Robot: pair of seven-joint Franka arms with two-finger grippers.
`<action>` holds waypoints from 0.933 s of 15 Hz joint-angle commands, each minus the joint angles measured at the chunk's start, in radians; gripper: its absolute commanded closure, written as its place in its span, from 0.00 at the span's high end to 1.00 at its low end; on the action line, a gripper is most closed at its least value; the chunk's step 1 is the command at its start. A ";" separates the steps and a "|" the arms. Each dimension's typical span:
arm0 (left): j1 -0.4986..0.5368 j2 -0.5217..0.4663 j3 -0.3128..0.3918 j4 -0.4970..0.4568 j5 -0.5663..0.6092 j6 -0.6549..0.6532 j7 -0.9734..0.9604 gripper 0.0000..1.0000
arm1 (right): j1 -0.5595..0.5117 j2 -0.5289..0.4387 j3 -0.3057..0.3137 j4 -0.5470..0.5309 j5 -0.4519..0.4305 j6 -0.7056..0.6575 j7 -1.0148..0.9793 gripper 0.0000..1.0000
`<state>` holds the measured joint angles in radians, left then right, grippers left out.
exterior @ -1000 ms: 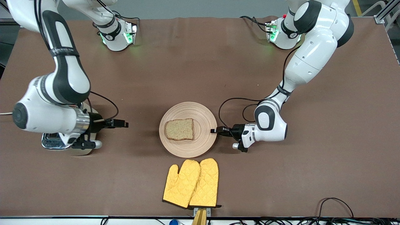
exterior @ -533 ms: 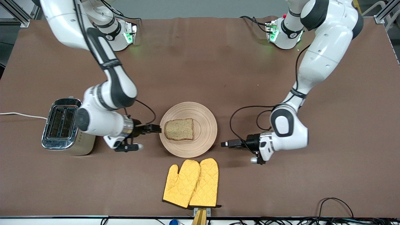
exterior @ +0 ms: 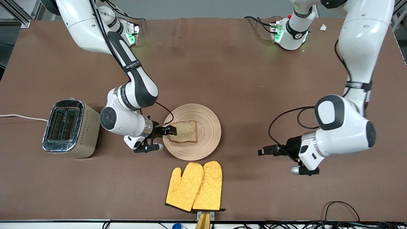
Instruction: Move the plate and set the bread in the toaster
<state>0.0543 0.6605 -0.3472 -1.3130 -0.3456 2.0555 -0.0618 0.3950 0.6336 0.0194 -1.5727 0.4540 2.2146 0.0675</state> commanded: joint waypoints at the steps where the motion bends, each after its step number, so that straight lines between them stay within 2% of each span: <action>1: 0.041 -0.117 0.008 -0.022 0.186 -0.118 -0.007 1.00 | 0.005 0.012 -0.010 -0.036 -0.035 0.008 0.005 0.76; 4: 0.068 -0.212 0.010 -0.023 0.301 -0.211 -0.013 1.00 | 0.005 0.015 -0.010 -0.036 -0.037 0.004 0.008 0.62; 6: 0.110 -0.261 0.008 -0.022 0.384 -0.277 -0.009 1.00 | 0.010 0.017 -0.010 -0.041 -0.037 0.002 0.006 0.58; 9: 0.125 -0.329 0.008 -0.023 0.471 -0.301 -0.001 1.00 | 0.018 0.020 -0.010 -0.041 -0.038 0.004 0.005 0.52; 12: 0.136 -0.386 0.011 -0.023 0.479 -0.302 0.000 1.00 | 0.030 0.021 -0.010 -0.041 -0.092 0.007 0.006 0.49; 14: 0.176 -0.429 0.008 -0.025 0.479 -0.366 0.002 1.00 | 0.048 0.020 -0.012 -0.041 -0.144 0.008 0.018 0.49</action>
<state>0.1979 0.2911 -0.3417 -1.3101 0.1187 1.7409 -0.0630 0.4198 0.6615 0.0150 -1.6036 0.3556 2.2149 0.0682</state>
